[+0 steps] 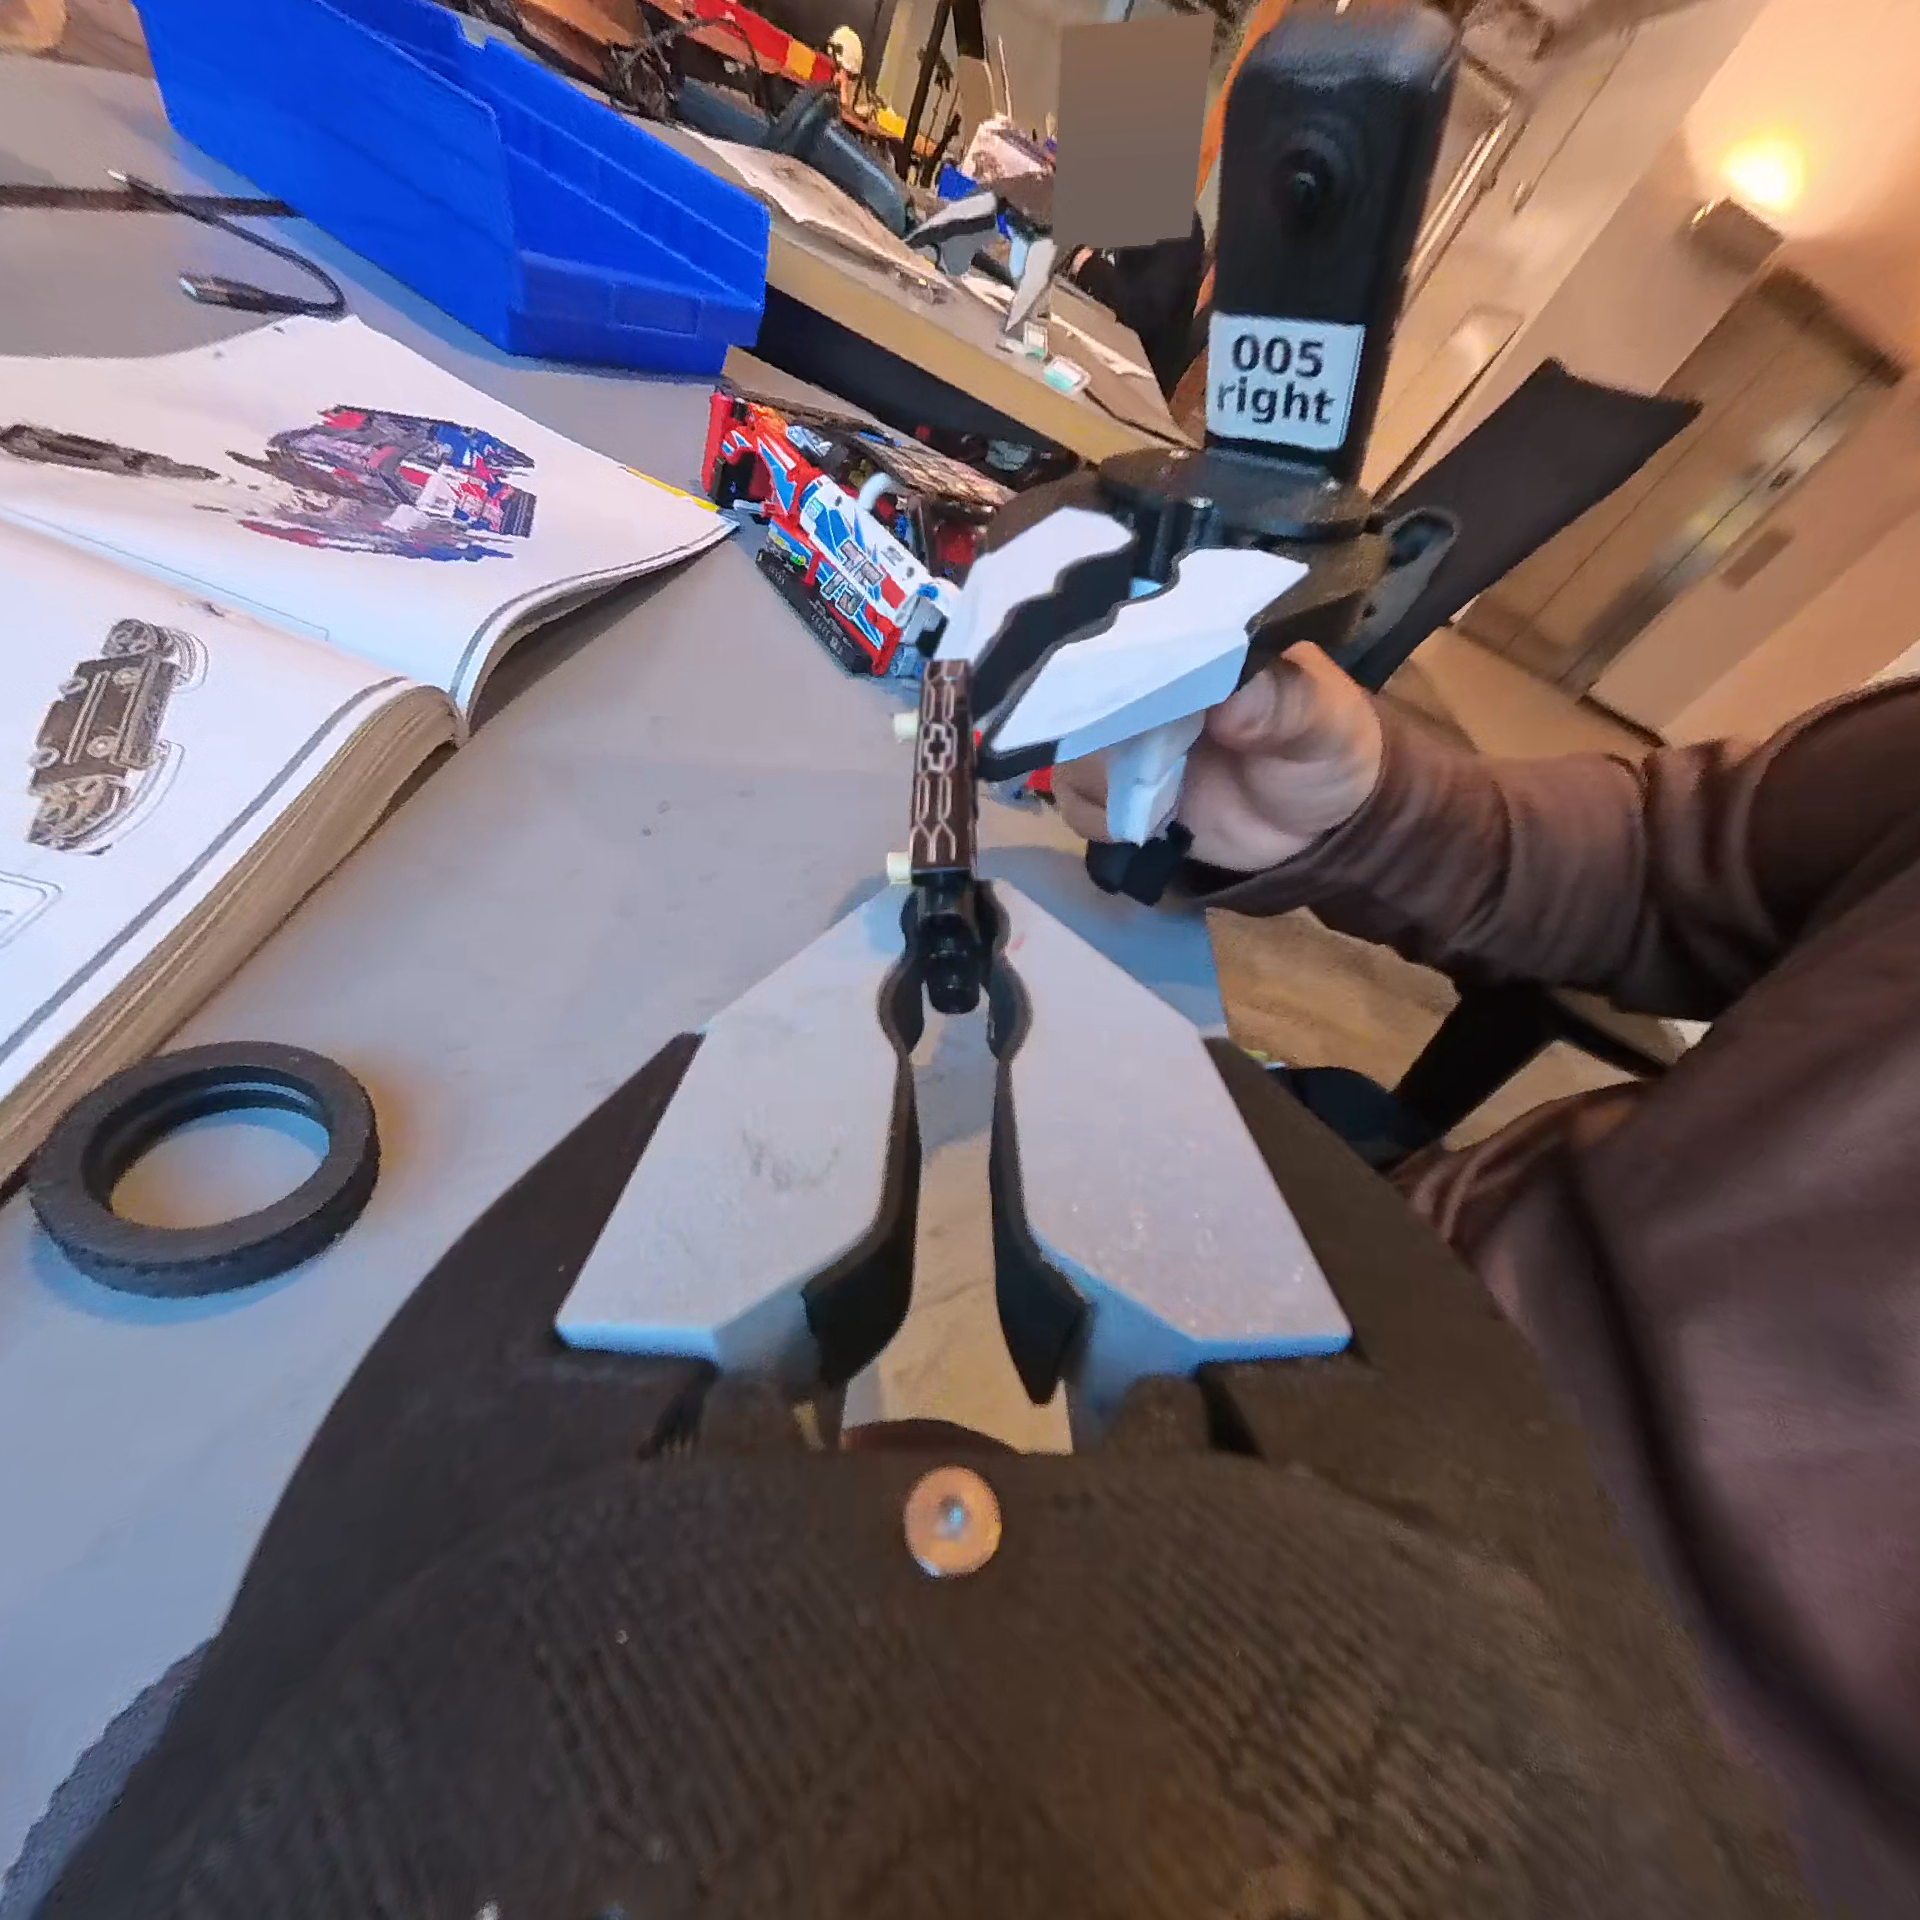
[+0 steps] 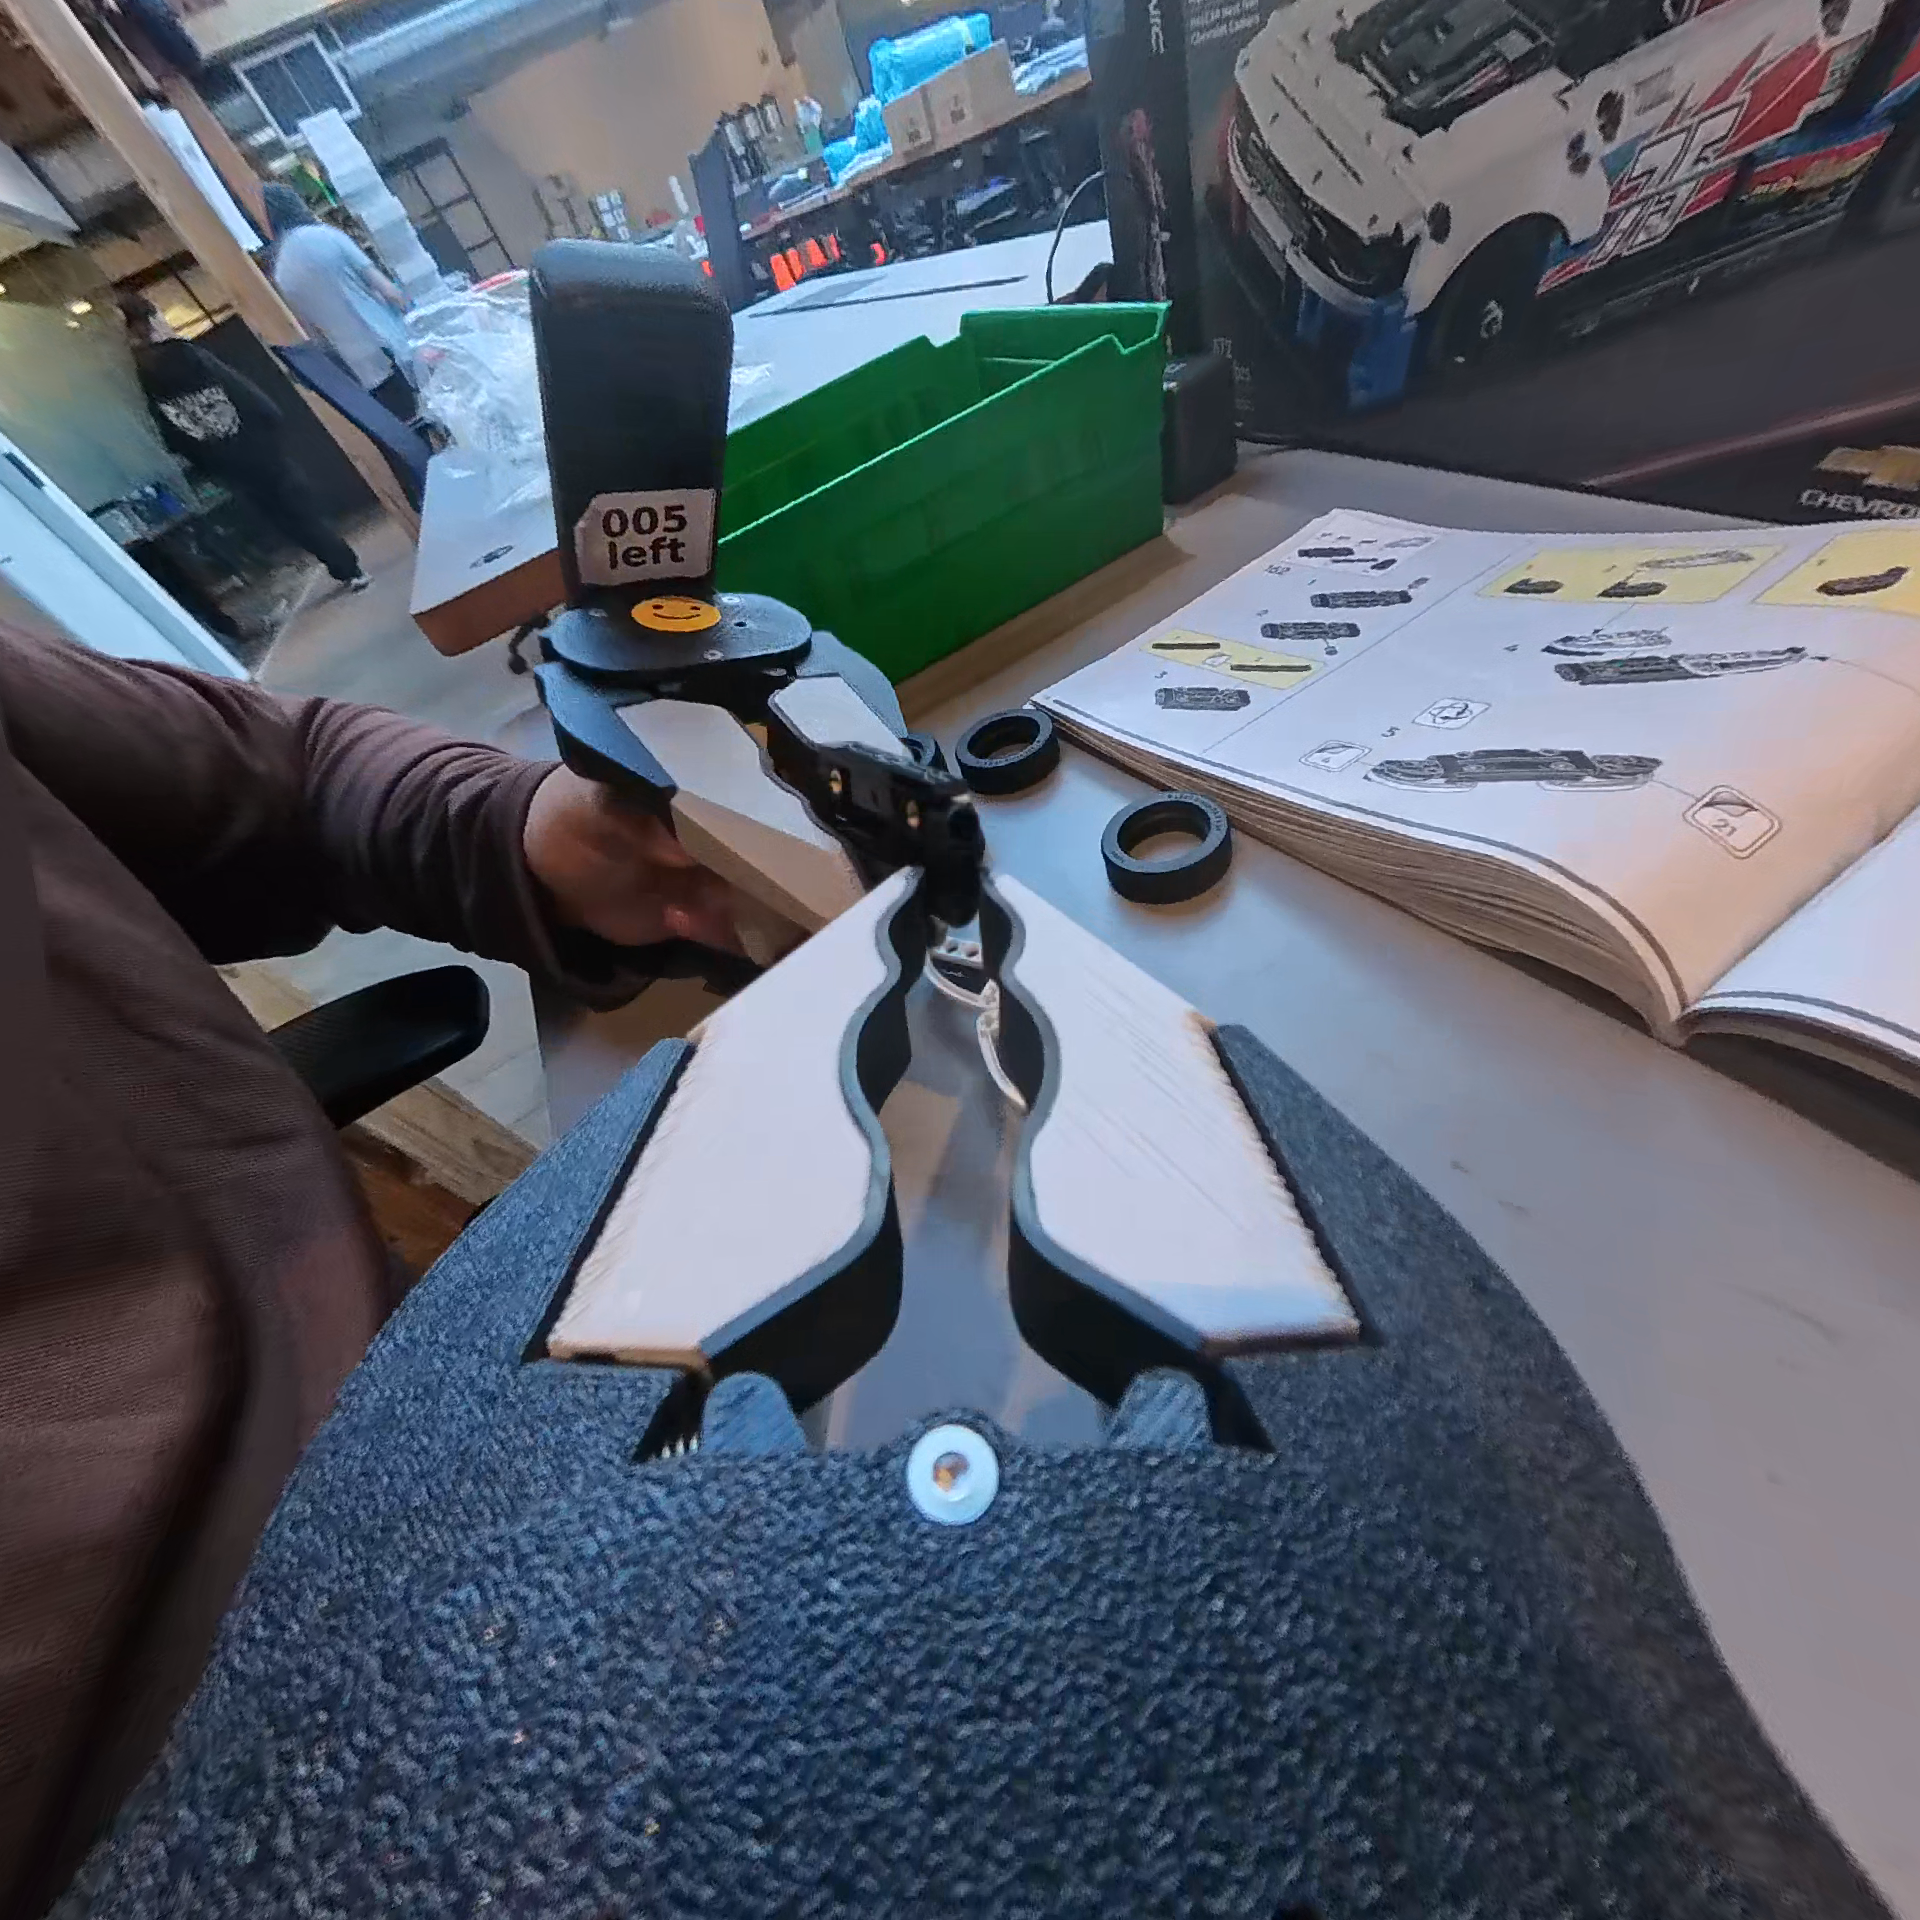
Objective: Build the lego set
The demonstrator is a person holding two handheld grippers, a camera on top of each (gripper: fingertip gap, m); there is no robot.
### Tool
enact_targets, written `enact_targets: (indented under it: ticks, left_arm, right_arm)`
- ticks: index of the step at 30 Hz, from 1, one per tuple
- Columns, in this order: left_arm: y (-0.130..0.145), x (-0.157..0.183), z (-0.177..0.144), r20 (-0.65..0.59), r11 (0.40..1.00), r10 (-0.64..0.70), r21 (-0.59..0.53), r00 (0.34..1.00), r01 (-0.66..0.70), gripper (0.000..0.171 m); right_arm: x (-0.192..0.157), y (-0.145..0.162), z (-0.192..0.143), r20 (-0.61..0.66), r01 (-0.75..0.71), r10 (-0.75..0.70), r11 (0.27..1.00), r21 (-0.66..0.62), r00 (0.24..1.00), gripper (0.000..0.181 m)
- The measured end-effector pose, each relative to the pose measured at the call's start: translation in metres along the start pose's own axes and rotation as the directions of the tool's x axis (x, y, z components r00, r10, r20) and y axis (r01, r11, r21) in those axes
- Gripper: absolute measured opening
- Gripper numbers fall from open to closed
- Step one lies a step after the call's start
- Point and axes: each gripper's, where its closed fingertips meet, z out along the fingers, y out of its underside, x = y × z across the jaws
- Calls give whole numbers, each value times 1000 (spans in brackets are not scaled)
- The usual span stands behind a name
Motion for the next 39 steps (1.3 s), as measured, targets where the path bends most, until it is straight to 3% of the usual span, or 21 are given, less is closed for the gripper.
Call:
enact_targets:
  ticks: [9, 12, 16, 19, 22, 26, 39]
  left_arm:
    - [13, 2, 6, -41, 996, -54, -72, 998, 51, 5]
    - [8, -6, 2, 12, 998, 19, -66, 1000, -18, 17]
    - [2, -7, -1, 64, 992, 117, -57, 991, -113, 16]
    - [2, -6, -1, 55, 989, 137, -61, 989, -133, 15]
    - [1, -5, -3, 34, 992, 113, -54, 993, -111, 24]
    - [-5, -10, -9, 79, 986, 161, -45, 984, -158, 24]
    - [33, 7, 0, -31, 904, 335, -271, 942, -331, 11]
  right_arm:
    - [-1, 6, 3, 60, -48, 49, 999, -18, 997, 11]
    - [-4, 7, 3, 79, -32, 35, 998, -46, 996, 9]
    - [-6, 5, 1, 82, -27, 31, 999, -47, 996, 8]
    - [-7, 6, 0, 93, -26, 31, 998, -58, 995, 8]
    - [-11, 9, -1, 126, -18, 28, 996, -85, 992, 7]
    - [-12, 13, -3, 143, -1, 19, 992, -124, 990, 6]
    - [-20, 48, -8, 204, 87, -13, 928, -363, 979, 6]
